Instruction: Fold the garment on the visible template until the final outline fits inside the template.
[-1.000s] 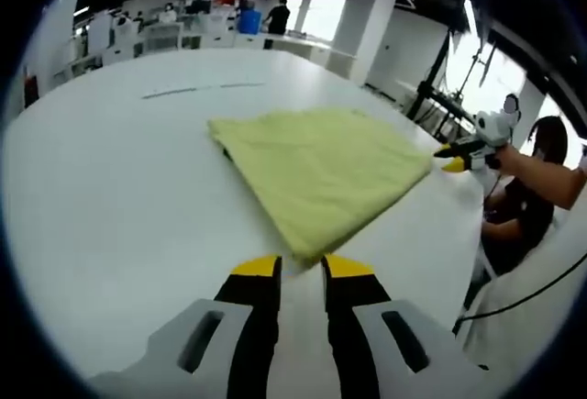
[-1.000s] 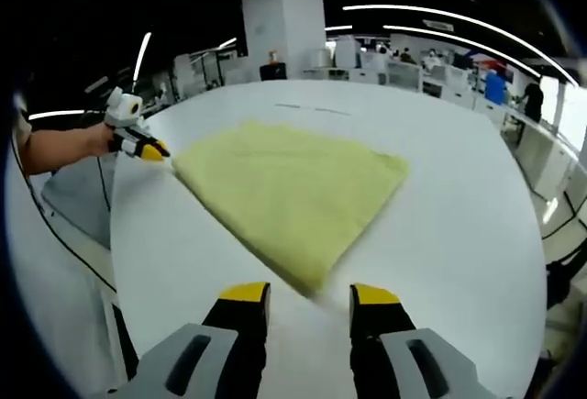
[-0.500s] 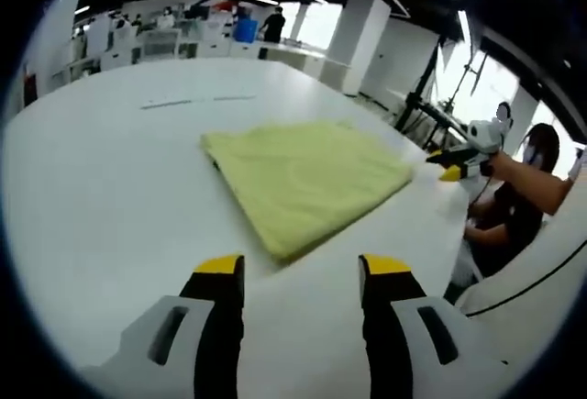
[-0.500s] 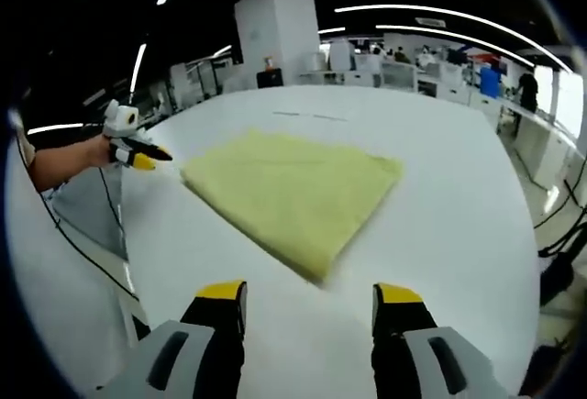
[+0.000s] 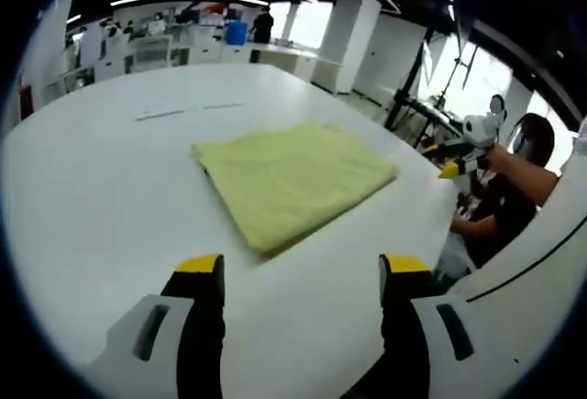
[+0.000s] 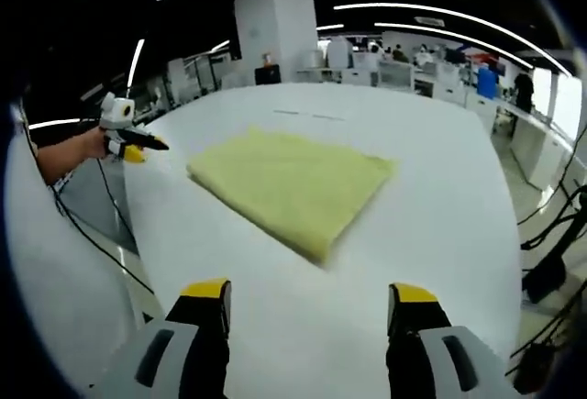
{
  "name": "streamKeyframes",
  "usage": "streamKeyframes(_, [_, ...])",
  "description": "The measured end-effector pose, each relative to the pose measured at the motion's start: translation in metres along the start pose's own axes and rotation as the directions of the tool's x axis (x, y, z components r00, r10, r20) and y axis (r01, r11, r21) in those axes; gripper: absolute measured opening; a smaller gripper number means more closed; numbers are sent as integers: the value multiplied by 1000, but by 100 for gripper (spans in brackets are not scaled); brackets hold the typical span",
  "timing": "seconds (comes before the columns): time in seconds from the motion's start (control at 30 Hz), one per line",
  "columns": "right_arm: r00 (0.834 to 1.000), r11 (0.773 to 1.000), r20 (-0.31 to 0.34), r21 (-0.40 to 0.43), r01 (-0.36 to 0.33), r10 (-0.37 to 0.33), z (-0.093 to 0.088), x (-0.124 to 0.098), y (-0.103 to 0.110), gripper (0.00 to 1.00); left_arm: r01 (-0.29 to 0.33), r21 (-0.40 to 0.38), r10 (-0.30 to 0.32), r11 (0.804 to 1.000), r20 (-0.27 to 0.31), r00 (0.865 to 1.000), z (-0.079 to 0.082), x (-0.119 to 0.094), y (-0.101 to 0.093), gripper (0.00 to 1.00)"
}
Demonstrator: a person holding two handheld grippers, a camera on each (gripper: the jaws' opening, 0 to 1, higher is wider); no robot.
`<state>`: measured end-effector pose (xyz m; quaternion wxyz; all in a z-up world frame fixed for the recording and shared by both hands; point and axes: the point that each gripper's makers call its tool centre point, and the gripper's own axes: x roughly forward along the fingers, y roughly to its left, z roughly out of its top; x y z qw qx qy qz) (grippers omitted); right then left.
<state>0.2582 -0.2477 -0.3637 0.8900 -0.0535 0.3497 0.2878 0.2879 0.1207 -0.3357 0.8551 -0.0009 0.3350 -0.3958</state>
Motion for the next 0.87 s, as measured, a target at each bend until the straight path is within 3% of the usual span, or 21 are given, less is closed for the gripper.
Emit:
streamKeyframes(0.27, [1000,999,4,-49,-3,3,6,-10,8,75,4,12,-4,1000,-9,1000,2,-9,-4,69])
streamKeyframes(0.87, [1000,999,15,-44,-12,13,14,-14,14,83,12,-24,-12,1000,-7,1000,-1,-19,0,73])
